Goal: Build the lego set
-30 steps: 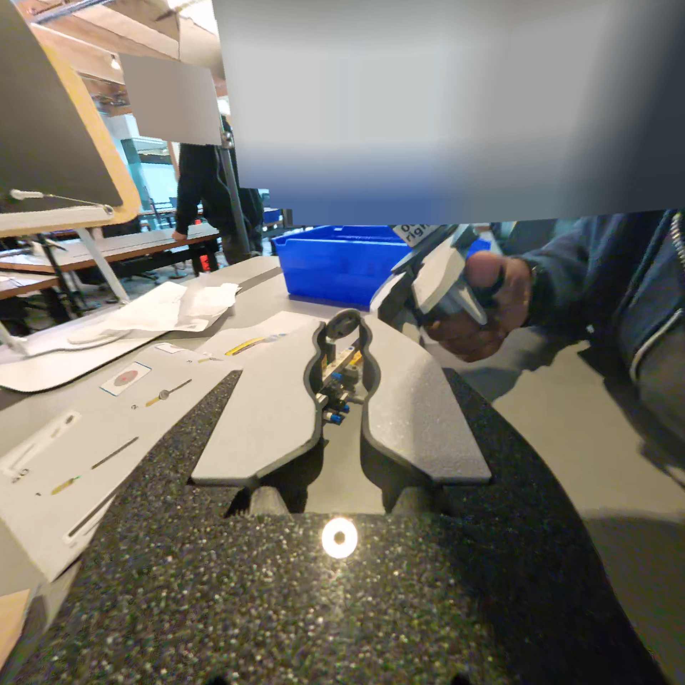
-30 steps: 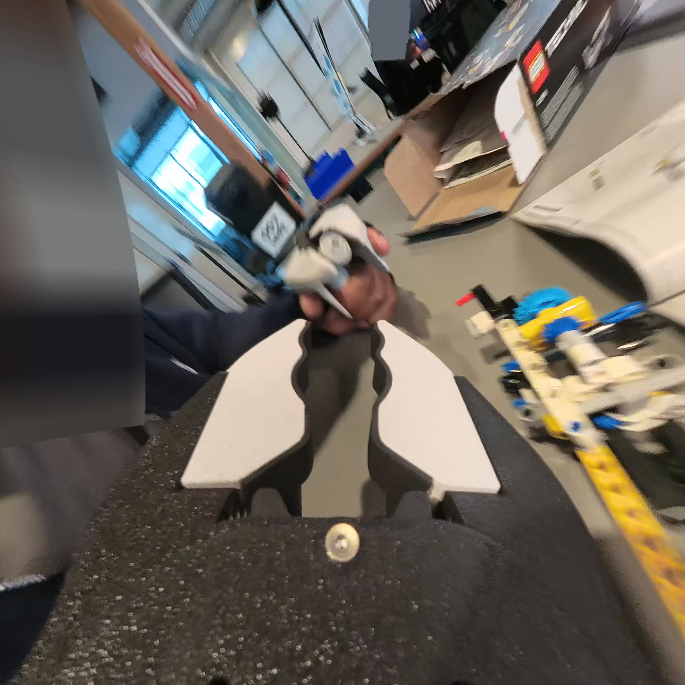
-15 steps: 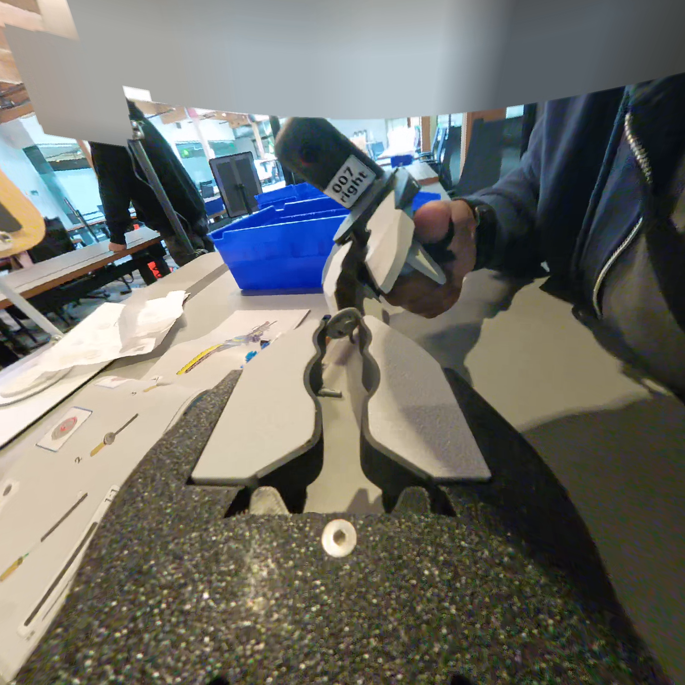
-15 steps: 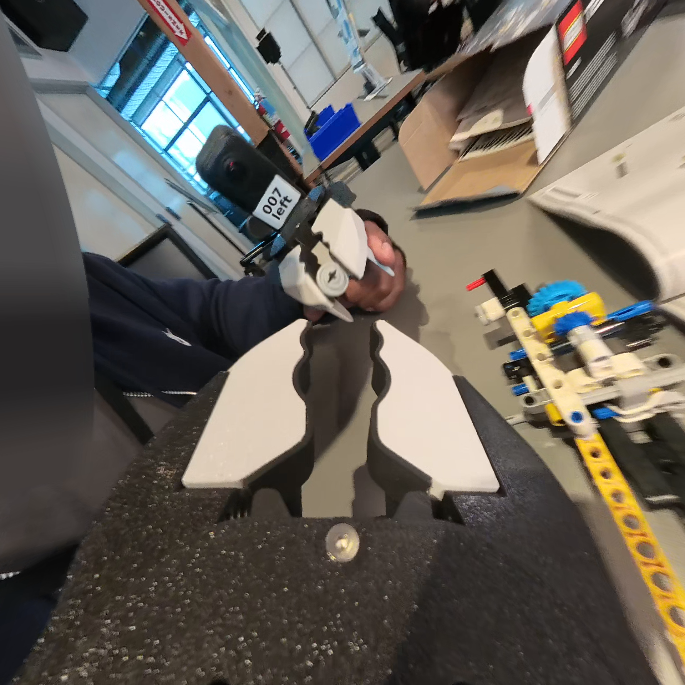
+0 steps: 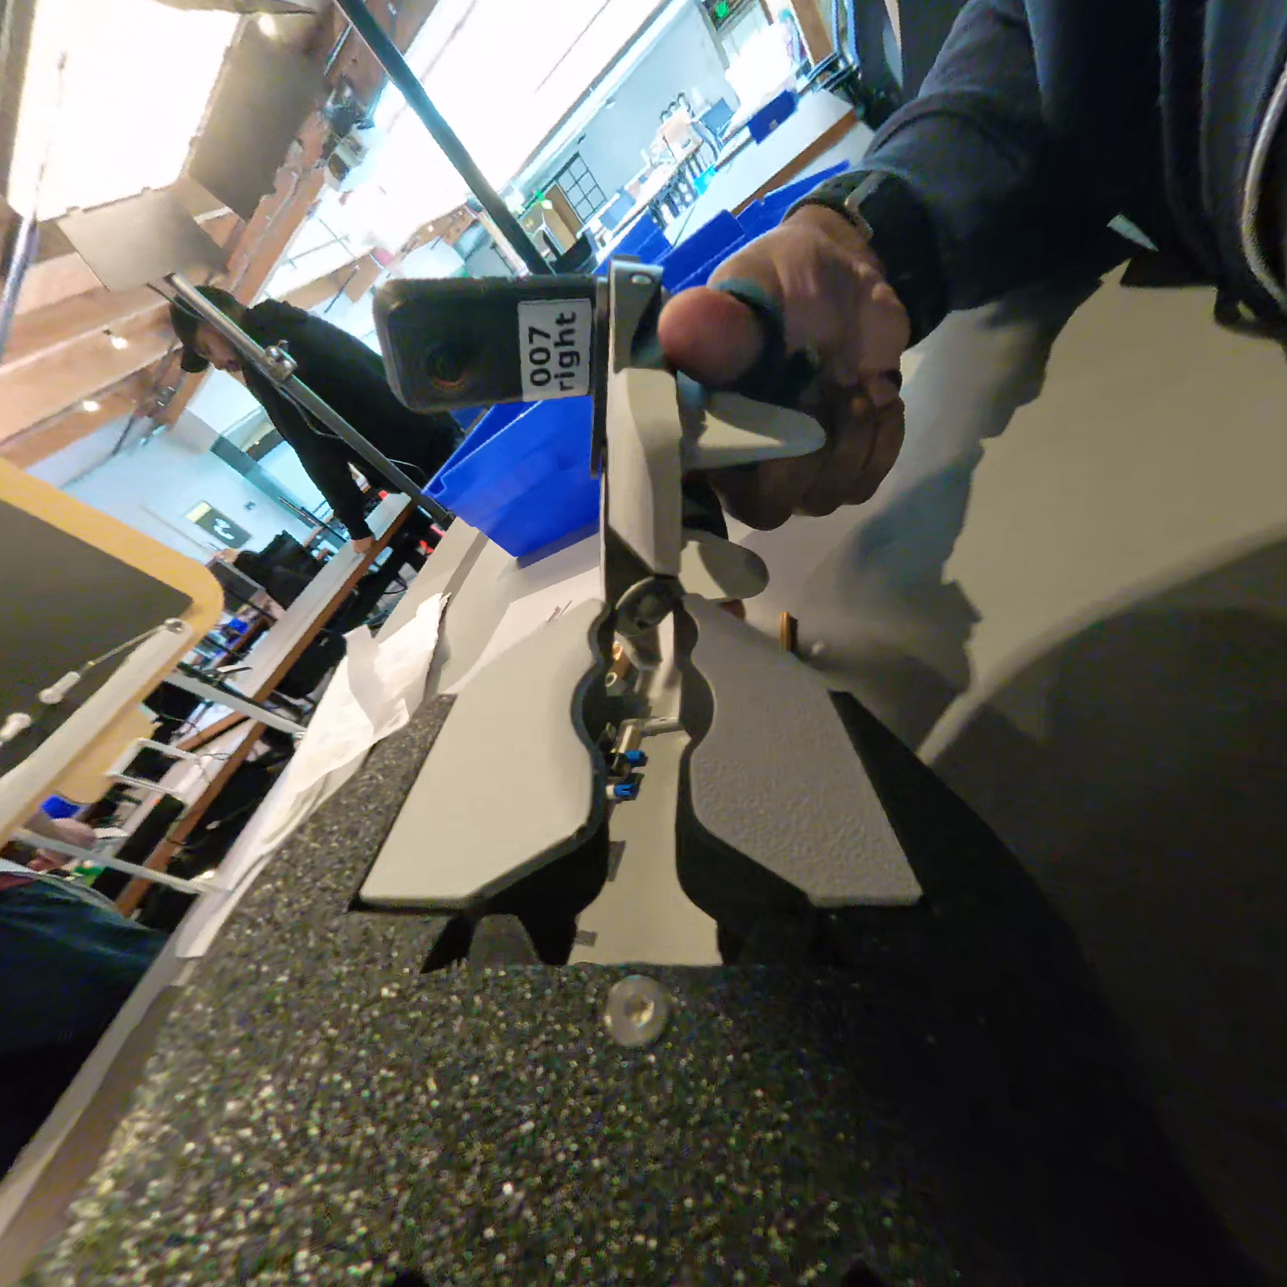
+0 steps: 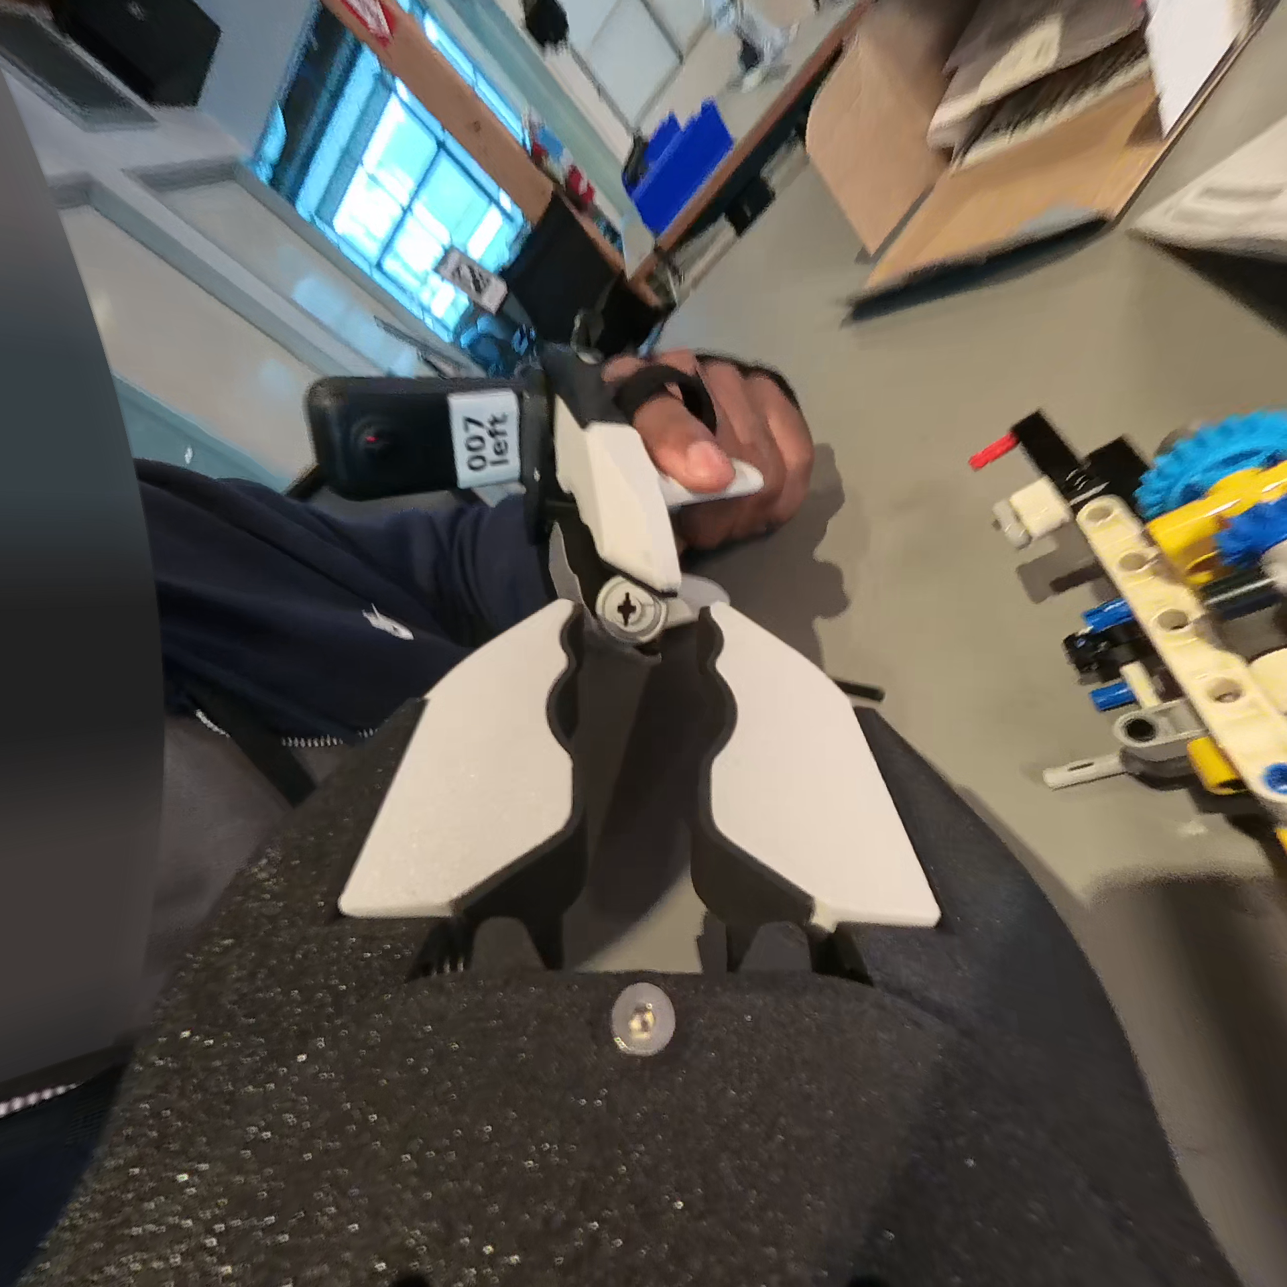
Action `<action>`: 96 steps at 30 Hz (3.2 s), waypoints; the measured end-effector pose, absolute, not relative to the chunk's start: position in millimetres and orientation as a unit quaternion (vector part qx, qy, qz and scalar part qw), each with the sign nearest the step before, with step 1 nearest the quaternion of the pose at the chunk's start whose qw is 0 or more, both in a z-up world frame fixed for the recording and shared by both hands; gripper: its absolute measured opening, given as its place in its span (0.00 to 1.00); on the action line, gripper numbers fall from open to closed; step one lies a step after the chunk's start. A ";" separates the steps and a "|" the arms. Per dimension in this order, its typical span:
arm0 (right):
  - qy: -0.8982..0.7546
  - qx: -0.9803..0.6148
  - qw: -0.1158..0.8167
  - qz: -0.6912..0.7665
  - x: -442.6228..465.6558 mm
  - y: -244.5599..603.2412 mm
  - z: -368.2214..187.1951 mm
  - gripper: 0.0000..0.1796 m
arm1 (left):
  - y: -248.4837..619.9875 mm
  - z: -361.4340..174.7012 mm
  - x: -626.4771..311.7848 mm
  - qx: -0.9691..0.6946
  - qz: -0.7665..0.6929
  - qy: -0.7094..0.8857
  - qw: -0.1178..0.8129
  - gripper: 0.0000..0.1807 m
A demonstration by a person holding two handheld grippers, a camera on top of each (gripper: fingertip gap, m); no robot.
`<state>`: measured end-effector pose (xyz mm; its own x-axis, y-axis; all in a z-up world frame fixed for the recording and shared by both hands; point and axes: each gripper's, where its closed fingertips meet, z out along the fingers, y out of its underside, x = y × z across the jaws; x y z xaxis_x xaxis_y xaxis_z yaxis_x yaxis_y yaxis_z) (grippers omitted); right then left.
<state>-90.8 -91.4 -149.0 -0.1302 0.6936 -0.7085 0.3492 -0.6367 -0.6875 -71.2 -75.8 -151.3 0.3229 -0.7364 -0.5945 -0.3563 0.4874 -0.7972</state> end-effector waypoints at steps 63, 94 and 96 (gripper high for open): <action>-0.656 -0.567 0.491 0.090 -83.0 -31.3 -192.7 0.10 | -33.4 -184.2 -78.5 -0.810 -0.408 0.225 0.356 0.16; -0.623 -0.455 0.578 0.266 -81.4 -59.2 -135.4 0.11 | -60.8 -125.0 -62.2 -0.612 -0.702 0.194 0.307 0.05; -0.618 -0.446 0.584 0.278 -81.6 -60.9 -133.4 0.11 | -63.2 -122.2 -61.5 -0.600 -0.717 0.190 0.299 0.05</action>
